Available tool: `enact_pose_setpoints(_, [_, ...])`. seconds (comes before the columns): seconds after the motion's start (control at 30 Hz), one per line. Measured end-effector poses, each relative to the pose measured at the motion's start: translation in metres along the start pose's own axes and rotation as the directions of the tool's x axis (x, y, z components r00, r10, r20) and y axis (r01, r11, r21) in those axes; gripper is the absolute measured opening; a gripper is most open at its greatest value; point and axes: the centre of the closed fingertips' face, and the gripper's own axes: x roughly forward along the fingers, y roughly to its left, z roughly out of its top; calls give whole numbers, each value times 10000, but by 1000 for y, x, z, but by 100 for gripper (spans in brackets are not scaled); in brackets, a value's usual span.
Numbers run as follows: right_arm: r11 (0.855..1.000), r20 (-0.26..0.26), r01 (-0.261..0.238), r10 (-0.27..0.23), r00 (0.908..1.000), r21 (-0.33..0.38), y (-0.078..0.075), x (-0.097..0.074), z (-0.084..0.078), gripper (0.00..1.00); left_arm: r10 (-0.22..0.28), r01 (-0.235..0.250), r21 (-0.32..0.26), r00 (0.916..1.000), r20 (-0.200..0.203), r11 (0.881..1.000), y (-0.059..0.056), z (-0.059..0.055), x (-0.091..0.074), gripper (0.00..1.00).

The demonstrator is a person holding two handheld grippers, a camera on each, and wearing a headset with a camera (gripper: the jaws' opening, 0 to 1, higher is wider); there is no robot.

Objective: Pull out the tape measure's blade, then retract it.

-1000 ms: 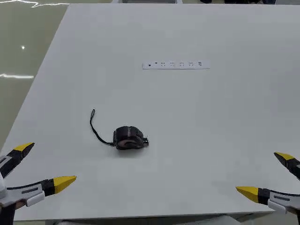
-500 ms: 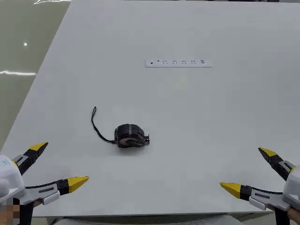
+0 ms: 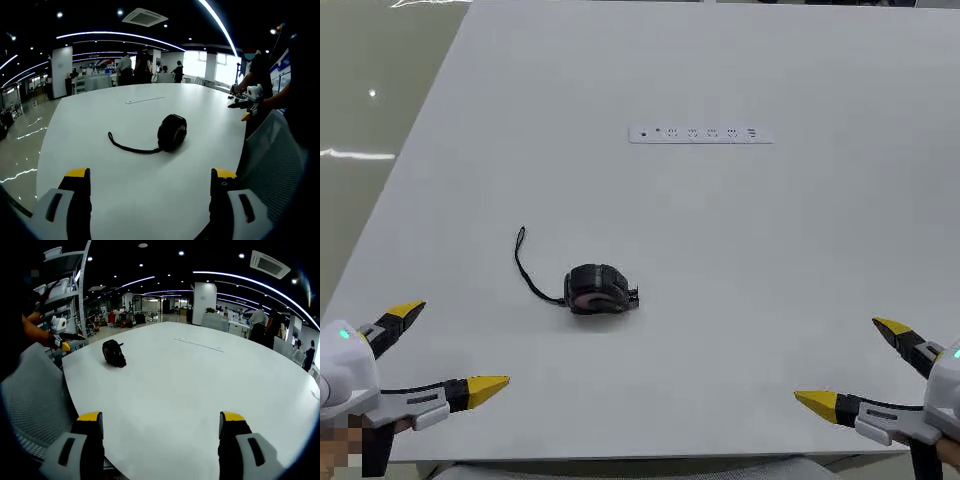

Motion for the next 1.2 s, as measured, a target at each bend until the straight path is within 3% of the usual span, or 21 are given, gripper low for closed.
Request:
enact_pose_setpoints(0.77, [9999,-213,125,-124,9997,28,-8,-6,-3,96,-365,364,-40,9978,-554,9993,-7,-4,5,99])
enact_pose_setpoints(1.03, [9997,-317,-178,173,9993,-166,-6,2,1,93,-513,508,-88,9969,-591,9987,-9,2,13,99])
enact_pose_setpoints(1.13, [9994,-340,-256,248,9991,-232,-7,5,2,92,-738,728,-144,9936,-856,9972,-13,1,16,88])
enact_pose_setpoints(1.2, [9991,-366,-320,309,9989,-294,-7,6,3,92,-717,713,-68,9944,-771,9974,-13,4,19,92])
